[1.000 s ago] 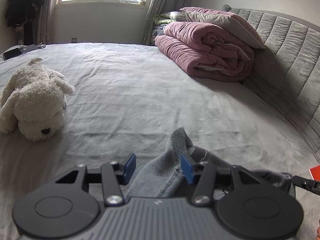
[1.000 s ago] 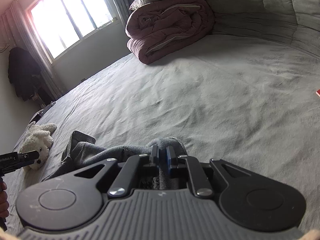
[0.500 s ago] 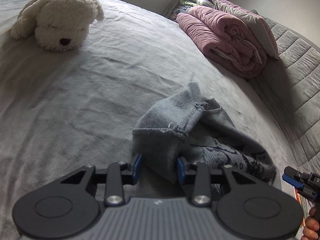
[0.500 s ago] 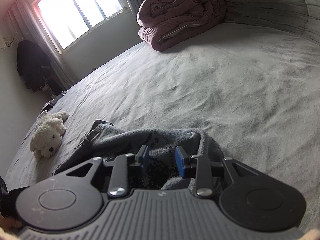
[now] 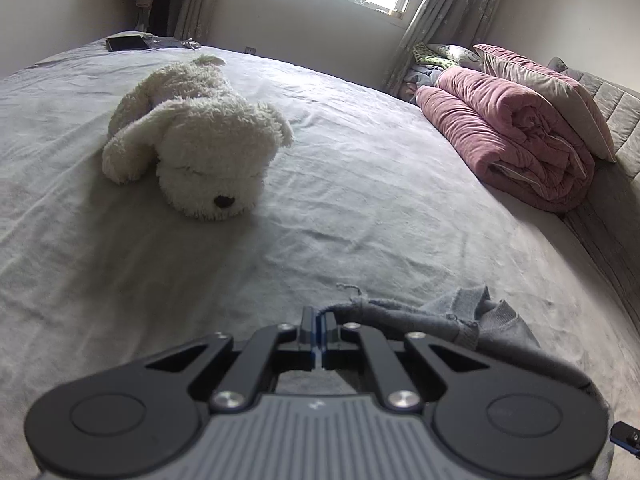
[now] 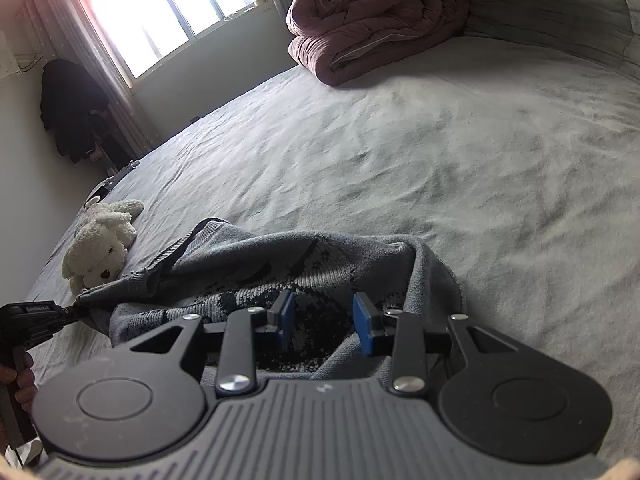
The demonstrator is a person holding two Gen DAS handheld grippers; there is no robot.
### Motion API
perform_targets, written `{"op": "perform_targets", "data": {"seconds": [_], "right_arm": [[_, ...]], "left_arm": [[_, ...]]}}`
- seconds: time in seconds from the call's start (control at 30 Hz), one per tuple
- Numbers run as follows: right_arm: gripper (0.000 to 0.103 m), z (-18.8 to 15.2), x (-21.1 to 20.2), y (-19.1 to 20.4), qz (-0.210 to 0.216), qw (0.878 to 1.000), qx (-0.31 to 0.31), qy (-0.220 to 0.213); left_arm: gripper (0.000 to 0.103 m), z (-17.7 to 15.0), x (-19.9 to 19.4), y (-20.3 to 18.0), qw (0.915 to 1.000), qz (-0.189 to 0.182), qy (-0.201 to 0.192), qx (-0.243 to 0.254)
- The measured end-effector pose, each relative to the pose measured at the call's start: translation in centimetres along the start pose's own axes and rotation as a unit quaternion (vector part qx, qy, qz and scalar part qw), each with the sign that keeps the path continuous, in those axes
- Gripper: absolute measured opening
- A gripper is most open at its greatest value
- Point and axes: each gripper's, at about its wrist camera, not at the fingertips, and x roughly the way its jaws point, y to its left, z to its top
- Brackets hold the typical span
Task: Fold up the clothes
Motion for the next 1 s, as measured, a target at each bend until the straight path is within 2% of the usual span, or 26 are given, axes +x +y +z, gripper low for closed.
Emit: {"op": "perform_targets", "data": {"seconds": [0.13, 0.3, 0.6, 0.77, 0.9, 1.0], "right_arm": [[0.037, -0.1, 0.3, 0.3, 0.000, 1.000, -0.007, 0.001], [0.037, -0.2, 0.6, 0.7, 0.000, 1.000, -0.015, 0.003], [0.040, -0.5, 1.1, 1.3, 0.000, 1.000, -0.030, 0.005], [0.041, -0.4, 1.4, 1.4, 0.004, 1.000, -0.028, 0.006], [0.041, -0.4, 1.4, 1.5, 0.007, 1.000, -0.028, 0.007], [0.041, -0.4, 1.2, 1.7, 0.009, 1.000, -0.027, 0.005]], "left_arm": [[0.002, 2.6, 0.0, 0.1, 0.9976, 0.042, -0.023, 0.050], [0.002, 4.5, 0.8, -0.1, 0.9920, 0.085, -0.036, 0.086], [0.002, 7.7, 3.8, 1.3, 0.9880, 0.137, -0.037, 0.060], [0.004, 7.1, 4.7, 1.6, 0.9926, 0.116, -0.020, 0.030], [0.011, 6.0, 4.4, 0.9, 0.9924, 0.116, -0.022, 0.035], [0.020, 5.3, 3.6, 1.0, 0.9921, 0.119, -0.022, 0.032]]}}
